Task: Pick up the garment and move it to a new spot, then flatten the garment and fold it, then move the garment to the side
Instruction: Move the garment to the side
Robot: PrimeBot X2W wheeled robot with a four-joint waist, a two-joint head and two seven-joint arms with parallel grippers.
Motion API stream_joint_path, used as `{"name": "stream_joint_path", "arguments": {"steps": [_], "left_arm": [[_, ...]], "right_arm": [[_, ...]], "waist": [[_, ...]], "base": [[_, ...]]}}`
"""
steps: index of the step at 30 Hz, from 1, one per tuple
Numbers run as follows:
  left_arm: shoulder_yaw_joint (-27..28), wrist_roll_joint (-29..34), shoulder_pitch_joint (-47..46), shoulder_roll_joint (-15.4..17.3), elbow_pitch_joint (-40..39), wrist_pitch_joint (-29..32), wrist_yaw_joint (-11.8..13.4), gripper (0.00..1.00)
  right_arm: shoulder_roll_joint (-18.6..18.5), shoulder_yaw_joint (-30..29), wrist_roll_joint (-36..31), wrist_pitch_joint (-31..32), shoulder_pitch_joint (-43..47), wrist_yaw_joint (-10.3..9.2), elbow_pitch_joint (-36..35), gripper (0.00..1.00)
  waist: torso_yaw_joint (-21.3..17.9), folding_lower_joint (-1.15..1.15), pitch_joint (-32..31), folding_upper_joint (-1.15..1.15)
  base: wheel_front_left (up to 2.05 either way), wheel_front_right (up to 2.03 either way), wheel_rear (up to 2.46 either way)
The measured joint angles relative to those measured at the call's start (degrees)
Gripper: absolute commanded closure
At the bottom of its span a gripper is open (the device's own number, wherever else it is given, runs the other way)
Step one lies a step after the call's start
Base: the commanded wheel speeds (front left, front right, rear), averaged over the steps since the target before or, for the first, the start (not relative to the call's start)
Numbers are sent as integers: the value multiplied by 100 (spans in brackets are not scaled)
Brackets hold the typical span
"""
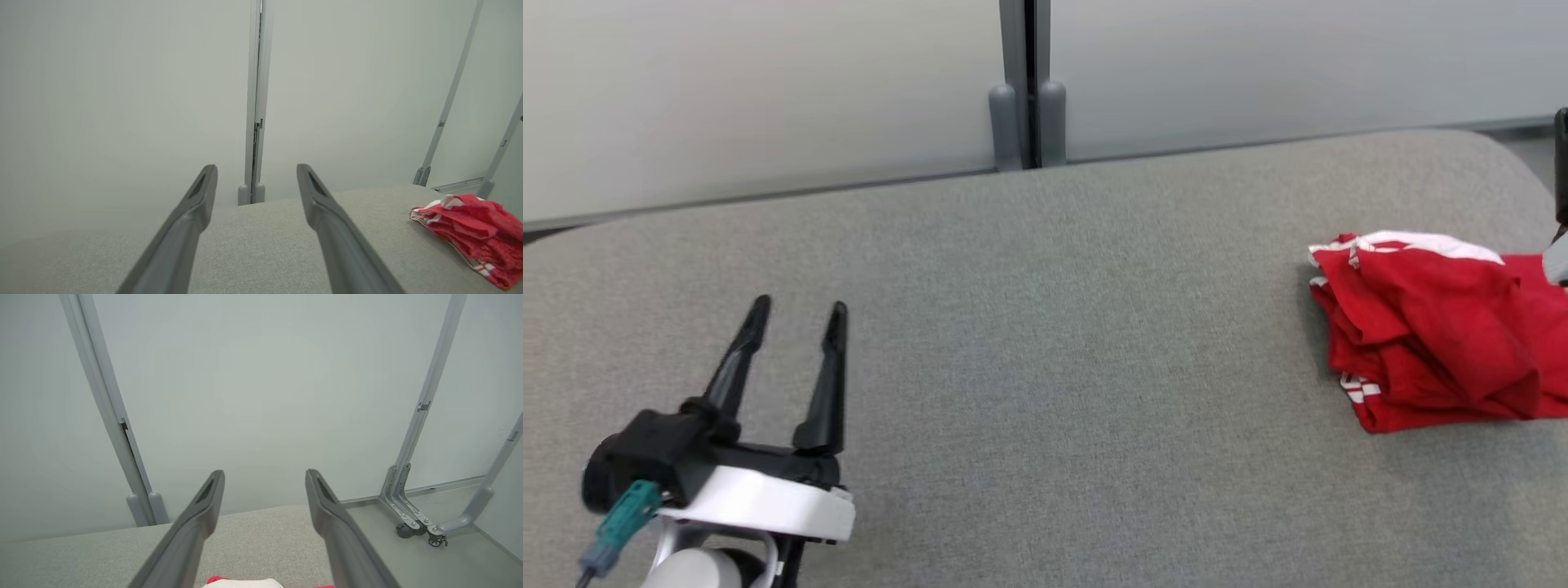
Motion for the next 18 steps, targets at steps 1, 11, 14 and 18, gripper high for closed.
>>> {"name": "stream_joint_path", "arguments": {"steps": [1, 11, 14, 18], "left_arm": [[86, -51, 69, 18, -49, -9, 51, 0], [764, -716, 873, 229, -404, 58, 304, 0], [786, -698, 987, 296, -433, 48, 348, 0], [678, -597, 1146, 219, -352, -134, 343, 0]], "right_arm": [[11, -44, -11, -41, 131, 0, -210, 0], [424, -942, -246, 73, 2160, -1, -2771, 0], [584, -1281, -454, 230, 2956, 0, -3586, 0], [861, -1751, -831, 415, 3917, -1, -4424, 0]], "waist": [[23, 0, -82, 0], [249, 0, -618, 0], [332, 0, -668, 0], [422, 0, -718, 0]], "base": [[0, 0, 0], [0, 0, 0], [0, 0, 0], [0, 0, 0]]}}
